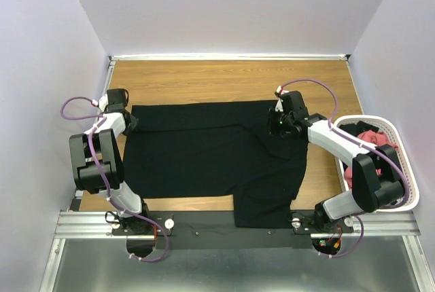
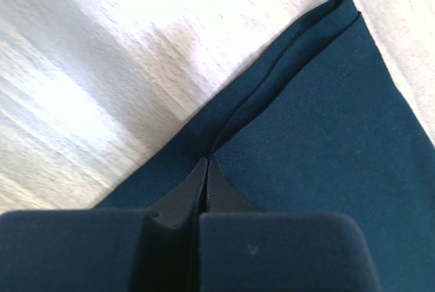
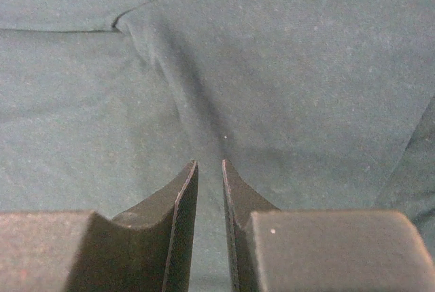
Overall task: Fold and stack the t-shirts
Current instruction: Fold the tshirt
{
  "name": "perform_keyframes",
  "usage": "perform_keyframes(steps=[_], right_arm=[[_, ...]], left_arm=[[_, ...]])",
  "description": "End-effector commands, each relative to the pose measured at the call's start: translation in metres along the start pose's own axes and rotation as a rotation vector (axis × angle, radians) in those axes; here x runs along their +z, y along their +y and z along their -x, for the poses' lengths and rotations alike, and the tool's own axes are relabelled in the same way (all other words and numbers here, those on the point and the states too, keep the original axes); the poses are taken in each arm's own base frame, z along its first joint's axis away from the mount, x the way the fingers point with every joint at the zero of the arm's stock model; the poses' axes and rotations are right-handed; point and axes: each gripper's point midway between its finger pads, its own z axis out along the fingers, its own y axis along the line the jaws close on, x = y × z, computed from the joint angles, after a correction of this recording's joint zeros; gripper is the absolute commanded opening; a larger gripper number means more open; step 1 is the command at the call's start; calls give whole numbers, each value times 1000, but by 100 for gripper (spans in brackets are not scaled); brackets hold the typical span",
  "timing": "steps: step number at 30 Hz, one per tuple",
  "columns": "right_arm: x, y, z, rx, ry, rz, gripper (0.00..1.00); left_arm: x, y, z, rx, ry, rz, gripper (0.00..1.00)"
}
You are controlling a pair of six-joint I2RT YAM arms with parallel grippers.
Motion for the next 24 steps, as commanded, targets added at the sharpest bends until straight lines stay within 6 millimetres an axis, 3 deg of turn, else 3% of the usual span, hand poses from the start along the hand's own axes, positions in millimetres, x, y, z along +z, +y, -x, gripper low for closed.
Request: perform_keyframes(steps=[1, 3, 10, 13, 18, 19, 24], right_arm=[[-4, -3, -3, -21, -7, -15, 28], [-4, -1, -2, -35, -7, -7, 28], [-1, 19, -6, -102, 29, 78, 30], [2, 27, -10, -154, 48, 54, 31], [10, 47, -23, -222, 97, 41, 31], [13, 49, -25, -227, 103, 34, 32], [28, 45, -29, -212, 139, -14, 32]], left_arm=[[7, 20, -5, 38, 1, 78, 15], [10, 19, -9, 40, 19, 68, 23], [-26, 2, 24, 92, -98, -27, 90], [-60, 2, 45, 136, -201, -59, 91], [-95, -4, 42, 228, -308, -129, 91], [-101, -13, 36, 260, -315, -153, 91], [-128, -25, 28, 341, -389, -168, 92]])
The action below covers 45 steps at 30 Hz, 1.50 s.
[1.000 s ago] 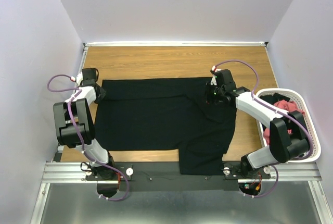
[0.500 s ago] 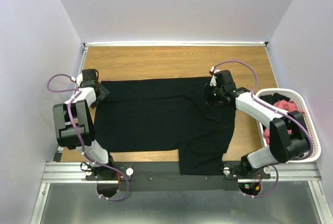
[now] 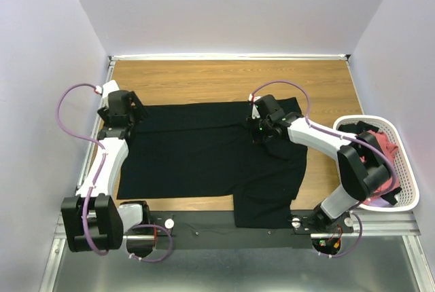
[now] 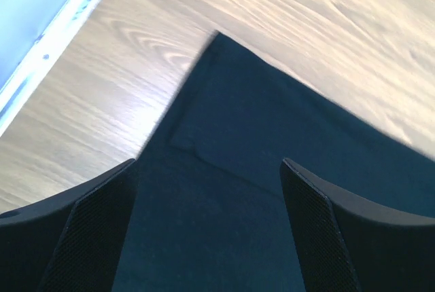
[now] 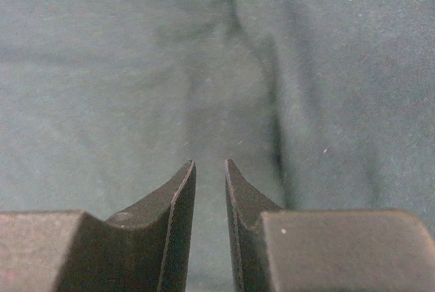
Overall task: Fold and stack the t-shirts
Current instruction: Fold the tshirt
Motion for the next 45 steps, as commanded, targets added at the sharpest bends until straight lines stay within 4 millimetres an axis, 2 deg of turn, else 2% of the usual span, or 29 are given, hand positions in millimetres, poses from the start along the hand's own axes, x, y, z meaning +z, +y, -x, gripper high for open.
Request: perform_keyframes(steps=[1, 6, 16, 35, 38, 40, 43, 45], right_arm=[[10, -12, 0, 12, 38, -78, 31], [23, -34, 4, -6, 49, -200, 31], [17, -66, 16, -92, 52, -375, 32], [15, -102, 35, -132, 56, -469, 37], [15, -106, 40, -129, 51, -482, 37], [12, -101, 45, -125, 38, -461, 37], [0, -82, 54, -120, -3, -369, 37], [-8, -70, 52, -111, -18, -315, 37]], left_arm=[[-12, -5, -7, 111, -44, 29, 92], [-11, -17, -7, 131, -42, 6, 91], [-8, -21, -10, 135, -21, -16, 91], [-6, -25, -16, 143, -2, -33, 91], [-5, -26, -18, 145, 7, -39, 91], [-4, -26, -19, 148, 12, -39, 91], [-4, -26, -19, 148, 12, -39, 91], [-4, -26, -18, 145, 10, -38, 91]])
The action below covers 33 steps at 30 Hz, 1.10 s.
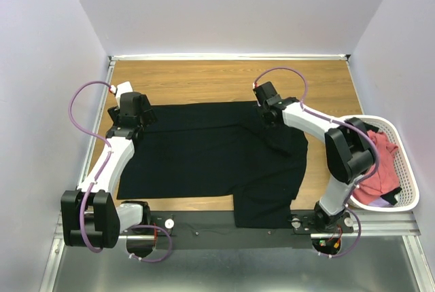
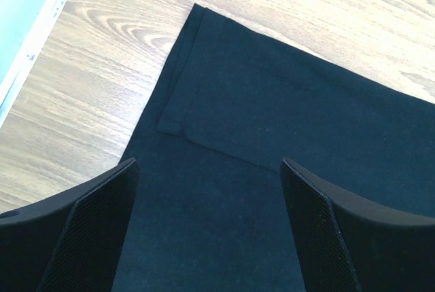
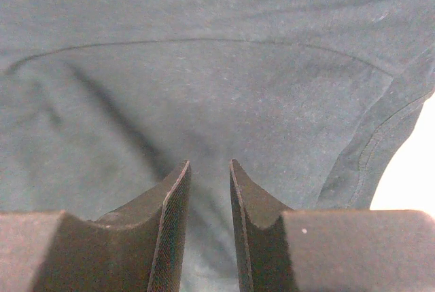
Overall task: Fold and stack the t-shirts
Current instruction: Fold the tshirt
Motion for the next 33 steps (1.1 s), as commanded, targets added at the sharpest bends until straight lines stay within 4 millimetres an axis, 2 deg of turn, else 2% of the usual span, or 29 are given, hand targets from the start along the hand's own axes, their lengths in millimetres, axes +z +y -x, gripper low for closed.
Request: perform_keyframes(steps=[1, 6, 9, 10, 13, 14, 20, 24, 29, 33], right_arm=[[-32, 15, 16, 10, -71, 101, 37], [-52, 25, 3, 14, -88, 126, 37], [-64, 50, -6, -2, -76, 244, 37], [-64, 58, -11, -13, -59, 273, 37], [-58, 63, -26, -3, -10, 289, 37], [-53, 62, -35, -7, 16, 275, 37], [-28, 38, -44, -39, 54, 124, 36], [-16, 26, -38, -49, 61, 72, 36], [-1, 0, -31, -28, 76, -9, 37], [3, -7, -27, -29, 76, -9, 37]], left_arm=[[0, -5, 10, -3, -21, -15, 91], [2, -5, 8, -2, -13, -14, 91], [1, -6, 9, -5, -15, -17, 91], [2, -6, 8, -4, -14, -17, 91], [2, -6, 8, -3, -13, -15, 91], [2, -5, 8, -3, -12, -14, 91], [1, -5, 8, -4, -15, -14, 91], [1, -4, 8, -2, -17, -12, 91], [1, -4, 7, -1, -14, -13, 91], [1, -4, 8, -3, -15, -13, 91]])
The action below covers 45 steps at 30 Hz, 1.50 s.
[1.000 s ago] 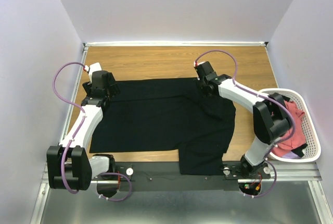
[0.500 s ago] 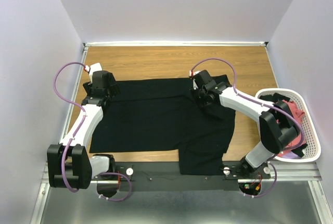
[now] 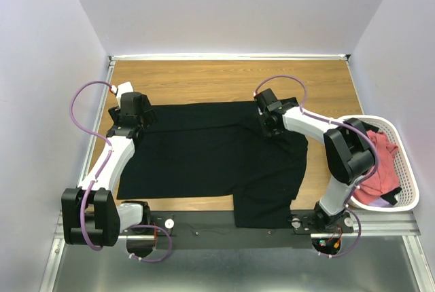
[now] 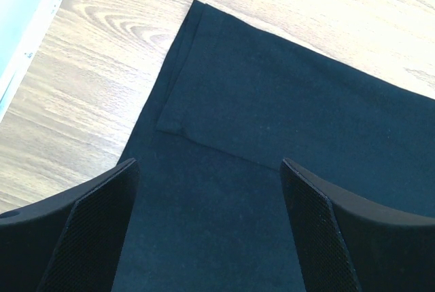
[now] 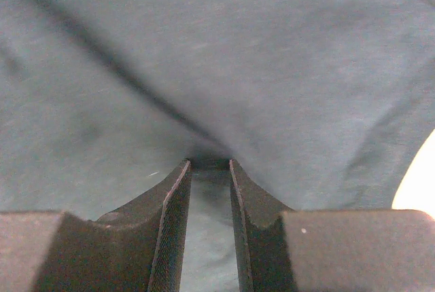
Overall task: Fold and stack the t-shirts
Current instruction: Fold the tshirt
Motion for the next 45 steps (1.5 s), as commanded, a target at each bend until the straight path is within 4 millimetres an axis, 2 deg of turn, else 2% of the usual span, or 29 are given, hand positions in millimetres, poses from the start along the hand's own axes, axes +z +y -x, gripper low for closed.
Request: perform_keyframes(steps=[1, 6, 12, 16, 24, 33, 43, 45], right_arm=[[1, -14, 12, -10, -13, -45, 37], [0, -12, 12, -7, -15, -30, 36], [-26, -2, 23, 17, -84, 54, 36], [-34, 12, 16, -8, -85, 108, 36], [-19, 21, -1, -37, -25, 123, 36], [-1, 22, -17, -53, 41, 108, 36], [6, 21, -27, -64, 73, 99, 35], [7, 20, -28, -64, 79, 95, 32]], left_arm=[[-2, -4, 11, -9, -27, -15, 91], [-2, -4, 11, -8, -28, -17, 91], [-1, -4, 10, -6, -24, -15, 91], [-1, -5, 11, -6, -24, -15, 91], [-1, -5, 10, -7, -22, -15, 91], [0, -6, 9, -7, -17, -18, 91], [0, -5, 9, -4, -15, -17, 91], [0, -6, 10, -5, -18, -18, 91]])
